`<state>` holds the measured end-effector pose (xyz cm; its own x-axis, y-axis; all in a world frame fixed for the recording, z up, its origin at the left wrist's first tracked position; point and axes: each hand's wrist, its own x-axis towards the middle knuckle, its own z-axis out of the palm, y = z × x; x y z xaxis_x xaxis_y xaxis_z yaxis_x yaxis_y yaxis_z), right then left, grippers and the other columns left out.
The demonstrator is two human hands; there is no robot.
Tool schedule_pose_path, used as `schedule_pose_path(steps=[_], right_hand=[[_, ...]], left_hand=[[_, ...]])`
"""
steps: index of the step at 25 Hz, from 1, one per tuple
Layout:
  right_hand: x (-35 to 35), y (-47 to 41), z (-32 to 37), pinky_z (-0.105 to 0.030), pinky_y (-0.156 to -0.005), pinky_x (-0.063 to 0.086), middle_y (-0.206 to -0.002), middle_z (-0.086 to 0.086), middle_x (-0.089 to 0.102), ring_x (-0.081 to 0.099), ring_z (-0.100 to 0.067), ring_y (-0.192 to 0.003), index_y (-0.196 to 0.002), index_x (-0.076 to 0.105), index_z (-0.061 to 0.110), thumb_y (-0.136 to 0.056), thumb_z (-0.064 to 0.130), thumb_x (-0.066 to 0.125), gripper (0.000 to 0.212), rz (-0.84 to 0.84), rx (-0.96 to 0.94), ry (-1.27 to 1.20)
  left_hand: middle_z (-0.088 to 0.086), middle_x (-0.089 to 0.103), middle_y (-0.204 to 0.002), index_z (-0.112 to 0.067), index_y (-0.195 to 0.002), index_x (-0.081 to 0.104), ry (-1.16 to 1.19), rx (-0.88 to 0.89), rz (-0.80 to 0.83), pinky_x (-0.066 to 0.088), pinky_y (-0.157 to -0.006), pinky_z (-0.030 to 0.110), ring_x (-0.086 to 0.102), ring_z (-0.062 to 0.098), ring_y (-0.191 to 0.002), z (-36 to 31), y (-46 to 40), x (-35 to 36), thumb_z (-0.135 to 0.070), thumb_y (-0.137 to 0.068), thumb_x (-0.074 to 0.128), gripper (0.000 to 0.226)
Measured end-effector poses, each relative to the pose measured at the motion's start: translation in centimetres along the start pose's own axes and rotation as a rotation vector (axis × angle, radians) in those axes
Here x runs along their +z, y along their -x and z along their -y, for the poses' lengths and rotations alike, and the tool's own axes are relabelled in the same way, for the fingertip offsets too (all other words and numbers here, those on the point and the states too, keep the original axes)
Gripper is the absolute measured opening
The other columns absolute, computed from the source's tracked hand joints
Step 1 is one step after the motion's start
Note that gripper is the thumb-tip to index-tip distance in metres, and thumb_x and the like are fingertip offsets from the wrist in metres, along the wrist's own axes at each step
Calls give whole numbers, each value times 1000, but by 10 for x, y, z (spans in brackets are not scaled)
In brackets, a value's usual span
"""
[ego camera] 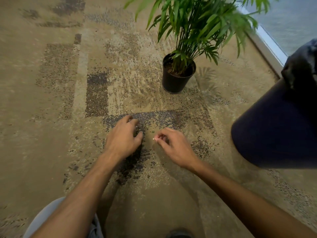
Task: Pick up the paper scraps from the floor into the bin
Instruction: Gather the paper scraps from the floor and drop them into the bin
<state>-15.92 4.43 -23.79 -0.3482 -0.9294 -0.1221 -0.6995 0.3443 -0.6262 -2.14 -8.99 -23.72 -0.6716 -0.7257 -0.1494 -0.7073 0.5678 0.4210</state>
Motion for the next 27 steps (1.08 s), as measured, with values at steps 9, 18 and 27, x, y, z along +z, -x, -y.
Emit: schedule_pose_path(steps=[9, 18, 27], right_hand=[[-125, 47, 47, -16, -68, 50, -86, 13, 66, 60, -2, -78, -92, 71, 23, -90, 29, 66, 8, -347, -94, -71], [-299, 126, 13, -30, -68, 55, -67, 13, 68, 64, -2, -67, -79, 73, 29, -79, 37, 69, 9, -752, 98, 226], [-329, 138, -71, -37, -76, 56, -72, 4, 68, 66, -23, -81, -61, 69, 28, -76, 21, 73, 18, -544, 533, 282]], left_hand=[[-2, 49, -139, -20, -131, 53, 67, 181, -116, 46, -100, 38, 54, 11, -114, -34, 16, -2, -33, -94, 55, 39], [2, 39, -148, -22, -142, 41, -29, 138, -27, 45, -102, 37, 45, 16, -128, -28, 42, 11, -38, -93, 55, 54], [4, 48, -141, -17, -137, 48, 5, 182, -92, 44, -101, 40, 49, 19, -123, -34, 43, 19, -32, -93, 57, 47]])
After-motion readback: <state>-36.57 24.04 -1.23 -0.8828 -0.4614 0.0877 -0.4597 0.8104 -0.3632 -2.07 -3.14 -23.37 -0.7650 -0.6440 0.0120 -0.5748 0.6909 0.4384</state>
